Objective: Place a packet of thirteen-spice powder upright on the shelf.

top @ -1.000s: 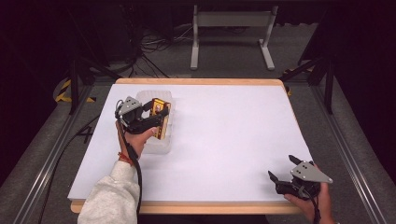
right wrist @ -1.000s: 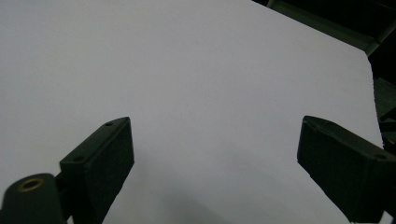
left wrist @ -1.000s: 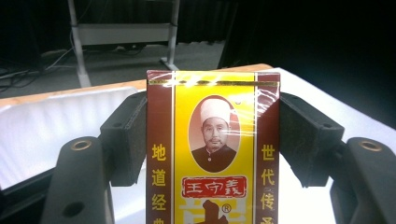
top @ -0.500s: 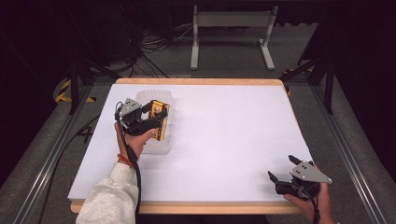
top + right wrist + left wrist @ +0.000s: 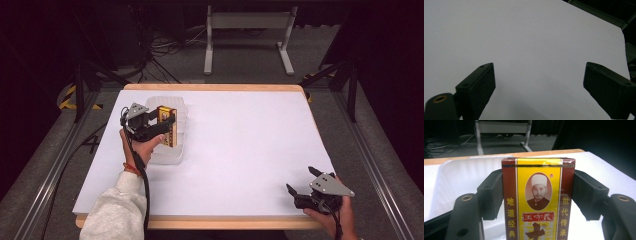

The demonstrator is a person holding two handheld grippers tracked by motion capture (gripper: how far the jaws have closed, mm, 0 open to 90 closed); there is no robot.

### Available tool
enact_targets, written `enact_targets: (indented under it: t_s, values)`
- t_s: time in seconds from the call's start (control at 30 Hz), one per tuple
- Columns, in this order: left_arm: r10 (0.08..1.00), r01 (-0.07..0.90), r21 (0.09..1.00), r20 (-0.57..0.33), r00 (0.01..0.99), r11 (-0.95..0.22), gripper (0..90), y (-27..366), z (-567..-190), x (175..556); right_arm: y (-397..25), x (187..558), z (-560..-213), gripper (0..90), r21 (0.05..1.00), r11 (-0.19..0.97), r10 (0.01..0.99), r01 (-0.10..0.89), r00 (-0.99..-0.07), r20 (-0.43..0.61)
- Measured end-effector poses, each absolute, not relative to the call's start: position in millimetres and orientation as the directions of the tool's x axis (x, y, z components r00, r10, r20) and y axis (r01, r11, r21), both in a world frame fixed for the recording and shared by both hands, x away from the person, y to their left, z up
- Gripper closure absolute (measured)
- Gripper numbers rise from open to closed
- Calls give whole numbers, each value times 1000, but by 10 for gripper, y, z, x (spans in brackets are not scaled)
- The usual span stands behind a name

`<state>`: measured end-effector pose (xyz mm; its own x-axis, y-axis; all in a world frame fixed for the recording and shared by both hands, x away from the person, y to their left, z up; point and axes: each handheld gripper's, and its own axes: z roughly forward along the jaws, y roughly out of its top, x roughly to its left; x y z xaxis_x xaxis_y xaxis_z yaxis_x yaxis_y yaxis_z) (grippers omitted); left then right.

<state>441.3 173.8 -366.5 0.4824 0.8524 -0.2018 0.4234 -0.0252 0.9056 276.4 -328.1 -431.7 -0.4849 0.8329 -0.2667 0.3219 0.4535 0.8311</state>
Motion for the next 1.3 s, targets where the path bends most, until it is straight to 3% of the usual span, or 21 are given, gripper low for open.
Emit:
enact_targets:
  t_s: [0.3, 0.97, 1.3]
  values:
    - [868, 444, 896, -211, 449, -12, 289, 1852, -3681, 4388, -3267, 2769, -4320, 114, 827, 460, 829, 322, -490, -270]
    - [845, 411, 908, -159, 511, -78, 239, 1947, -3588, 4264, -3263, 2760, -4307, 114, 829, 461, 828, 317, -488, -274]
    - [812, 350, 917, -53, 581, -190, 169, 1963, -3510, 4053, -3271, 2777, -4299, 115, 835, 445, 834, 323, -490, -255]
